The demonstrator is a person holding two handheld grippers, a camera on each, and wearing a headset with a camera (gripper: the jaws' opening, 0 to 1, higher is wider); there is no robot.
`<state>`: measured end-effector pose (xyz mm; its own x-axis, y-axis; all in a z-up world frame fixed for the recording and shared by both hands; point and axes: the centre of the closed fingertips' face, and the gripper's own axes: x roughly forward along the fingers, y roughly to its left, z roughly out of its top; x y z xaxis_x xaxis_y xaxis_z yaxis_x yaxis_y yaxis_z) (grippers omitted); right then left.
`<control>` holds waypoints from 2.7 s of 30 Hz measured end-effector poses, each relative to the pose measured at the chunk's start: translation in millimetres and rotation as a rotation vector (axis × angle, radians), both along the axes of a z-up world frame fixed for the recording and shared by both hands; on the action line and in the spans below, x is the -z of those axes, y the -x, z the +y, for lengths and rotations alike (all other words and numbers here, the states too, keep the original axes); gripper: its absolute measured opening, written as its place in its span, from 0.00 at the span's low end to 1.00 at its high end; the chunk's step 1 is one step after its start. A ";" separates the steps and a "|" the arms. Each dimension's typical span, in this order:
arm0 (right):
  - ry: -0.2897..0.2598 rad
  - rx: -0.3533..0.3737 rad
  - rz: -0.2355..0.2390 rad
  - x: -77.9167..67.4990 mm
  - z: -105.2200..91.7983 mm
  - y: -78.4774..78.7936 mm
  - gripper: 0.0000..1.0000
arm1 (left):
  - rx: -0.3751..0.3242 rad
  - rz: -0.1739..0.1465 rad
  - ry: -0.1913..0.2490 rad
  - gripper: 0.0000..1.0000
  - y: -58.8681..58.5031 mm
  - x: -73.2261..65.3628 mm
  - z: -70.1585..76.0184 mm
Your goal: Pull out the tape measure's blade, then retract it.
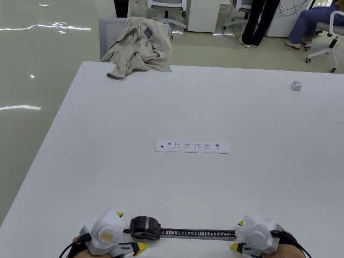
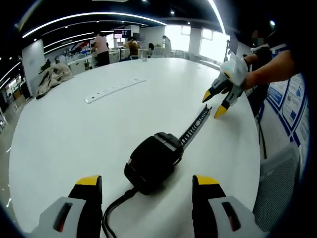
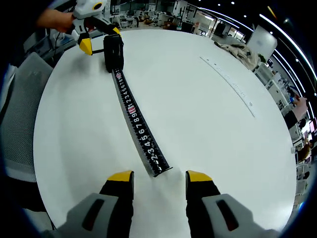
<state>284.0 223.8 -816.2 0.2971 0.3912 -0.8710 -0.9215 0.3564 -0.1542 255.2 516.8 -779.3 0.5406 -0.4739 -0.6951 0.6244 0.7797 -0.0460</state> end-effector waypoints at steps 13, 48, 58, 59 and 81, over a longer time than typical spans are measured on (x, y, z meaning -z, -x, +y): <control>-0.142 0.219 0.016 -10.4 0.7 7.6 0.55 | -0.167 0.010 0.063 0.81 12.7 -1.7 13.2; -0.434 0.533 0.002 -42.9 17.4 60.5 0.76 | -0.399 -0.028 0.184 0.91 54.0 -24.6 8.3; -0.451 0.547 -0.022 -53.7 25.7 71.6 0.81 | -0.447 -0.055 0.205 0.92 68.5 -35.9 11.9; -0.454 0.548 -0.022 -54.5 26.5 72.7 0.81 | -0.447 -0.057 0.205 0.93 69.9 -36.9 11.6; -0.510 0.614 -0.037 -88.0 33.7 112.4 0.97 | -0.472 -0.054 0.213 1.00 94.2 -51.2 12.0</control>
<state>171.5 257.4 -728.2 0.6140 0.4957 -0.6143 -0.5350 0.8335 0.1379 161.0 528.7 -728.1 0.7619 -0.2981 -0.5750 0.2132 0.9538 -0.2119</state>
